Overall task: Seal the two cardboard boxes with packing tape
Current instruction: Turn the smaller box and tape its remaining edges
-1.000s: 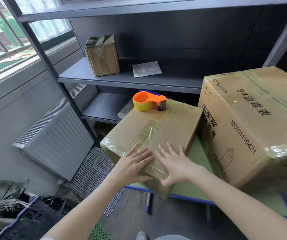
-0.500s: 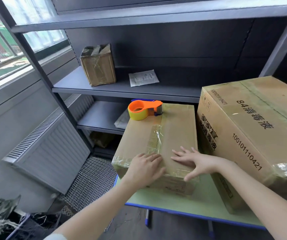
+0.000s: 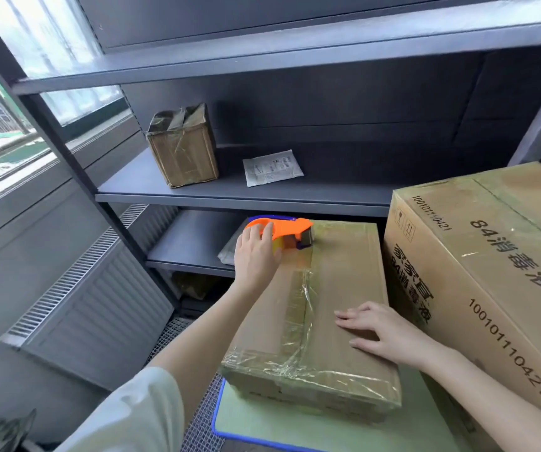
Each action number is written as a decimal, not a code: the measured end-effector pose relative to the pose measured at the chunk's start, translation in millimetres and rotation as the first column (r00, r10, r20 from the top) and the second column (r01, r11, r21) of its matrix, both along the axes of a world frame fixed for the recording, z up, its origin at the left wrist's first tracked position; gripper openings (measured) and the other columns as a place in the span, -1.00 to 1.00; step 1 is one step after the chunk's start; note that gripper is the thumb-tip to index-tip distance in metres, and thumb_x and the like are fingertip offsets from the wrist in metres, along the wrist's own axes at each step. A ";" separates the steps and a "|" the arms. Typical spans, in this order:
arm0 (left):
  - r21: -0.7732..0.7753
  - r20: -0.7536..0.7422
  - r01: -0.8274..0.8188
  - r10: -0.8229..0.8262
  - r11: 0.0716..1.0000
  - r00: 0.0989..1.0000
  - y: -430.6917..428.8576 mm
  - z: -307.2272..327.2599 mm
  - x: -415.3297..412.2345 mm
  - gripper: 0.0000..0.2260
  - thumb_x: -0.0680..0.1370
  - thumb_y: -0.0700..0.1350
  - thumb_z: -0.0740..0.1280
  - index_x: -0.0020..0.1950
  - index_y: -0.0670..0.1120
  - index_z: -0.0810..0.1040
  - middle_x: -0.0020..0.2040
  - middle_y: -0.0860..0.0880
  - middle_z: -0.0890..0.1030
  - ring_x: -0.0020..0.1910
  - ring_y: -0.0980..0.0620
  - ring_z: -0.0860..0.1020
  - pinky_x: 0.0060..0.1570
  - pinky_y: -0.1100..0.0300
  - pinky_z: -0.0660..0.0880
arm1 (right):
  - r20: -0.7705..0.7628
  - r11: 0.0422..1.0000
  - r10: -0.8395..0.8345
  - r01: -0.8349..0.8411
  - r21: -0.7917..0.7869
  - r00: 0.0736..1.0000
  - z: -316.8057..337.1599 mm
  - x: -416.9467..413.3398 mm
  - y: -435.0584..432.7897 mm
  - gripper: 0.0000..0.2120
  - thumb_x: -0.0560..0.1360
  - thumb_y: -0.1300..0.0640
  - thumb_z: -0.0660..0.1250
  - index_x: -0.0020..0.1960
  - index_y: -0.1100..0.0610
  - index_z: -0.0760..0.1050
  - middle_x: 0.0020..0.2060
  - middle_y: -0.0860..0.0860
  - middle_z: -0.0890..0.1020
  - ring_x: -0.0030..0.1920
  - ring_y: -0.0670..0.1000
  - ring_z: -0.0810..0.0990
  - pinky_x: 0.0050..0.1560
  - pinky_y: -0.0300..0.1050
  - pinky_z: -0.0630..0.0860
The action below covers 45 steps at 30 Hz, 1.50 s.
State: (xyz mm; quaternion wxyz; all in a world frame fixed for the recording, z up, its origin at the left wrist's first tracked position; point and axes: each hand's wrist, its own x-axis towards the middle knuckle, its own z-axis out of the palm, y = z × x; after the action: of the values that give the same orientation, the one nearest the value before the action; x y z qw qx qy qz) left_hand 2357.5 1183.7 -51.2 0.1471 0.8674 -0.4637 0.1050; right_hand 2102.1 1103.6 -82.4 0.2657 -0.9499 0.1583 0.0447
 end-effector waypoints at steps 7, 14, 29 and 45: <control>0.143 -0.003 -0.127 0.128 0.982 0.992 -37.2 -18.2 12.0 -0.80 0.60 -0.13 0.15 0.17 -0.14 0.45 0.11 -0.11 0.57 0.12 -0.13 0.48 0.20 0.11 0.23 | 0.029 0.997 -0.006 0.004 0.078 1.000 -4.4 -0.8 -6.3 -0.54 0.50 -0.07 0.29 0.37 -0.20 0.28 0.27 -0.49 0.23 0.25 -0.28 0.24 0.34 -0.27 0.14; 0.108 -0.053 -0.113 0.120 0.988 0.991 -38.5 -19.8 14.1 -0.89 0.59 -0.18 0.16 0.03 -0.14 0.47 -0.02 -0.09 0.61 0.00 -0.12 0.53 0.12 0.09 0.27 | 0.028 0.996 -0.011 0.008 0.087 1.000 -4.9 1.5 -9.8 -0.55 0.49 -0.08 0.30 0.36 -0.21 0.31 0.26 -0.51 0.20 0.22 -0.28 0.24 0.29 -0.30 0.10; -0.347 -0.921 0.230 -0.377 0.909 0.101 58.3 20.8 -56.6 -0.86 0.59 -0.19 0.23 0.10 -0.02 0.52 -0.04 0.11 0.62 -0.11 0.28 0.56 -0.09 0.43 0.42 | 0.328 0.946 -0.274 0.191 0.262 0.904 42.0 26.0 10.7 -0.13 0.28 0.07 0.56 0.44 0.09 0.16 0.33 -0.06 0.31 0.33 -0.11 0.30 0.36 -0.23 0.21; -0.383 -0.872 -0.003 -0.361 0.924 0.331 119.1 13.7 -89.1 -0.81 0.62 -0.18 0.19 0.06 -0.23 0.56 -0.15 -0.03 0.60 -0.21 0.19 0.55 -0.15 0.41 0.45 | 0.312 0.966 -0.258 0.234 0.113 0.915 51.8 18.3 73.1 -0.46 0.30 0.33 0.33 0.22 0.00 0.34 -0.02 -0.08 0.48 -0.03 0.02 0.48 -0.05 -0.03 0.47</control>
State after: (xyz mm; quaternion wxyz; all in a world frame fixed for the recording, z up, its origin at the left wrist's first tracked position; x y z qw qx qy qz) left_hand 2268.4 1302.8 -37.5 0.5315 0.6780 -0.3676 -0.3503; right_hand 2120.5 1176.7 -30.6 0.3261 -0.9065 0.2289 -0.1397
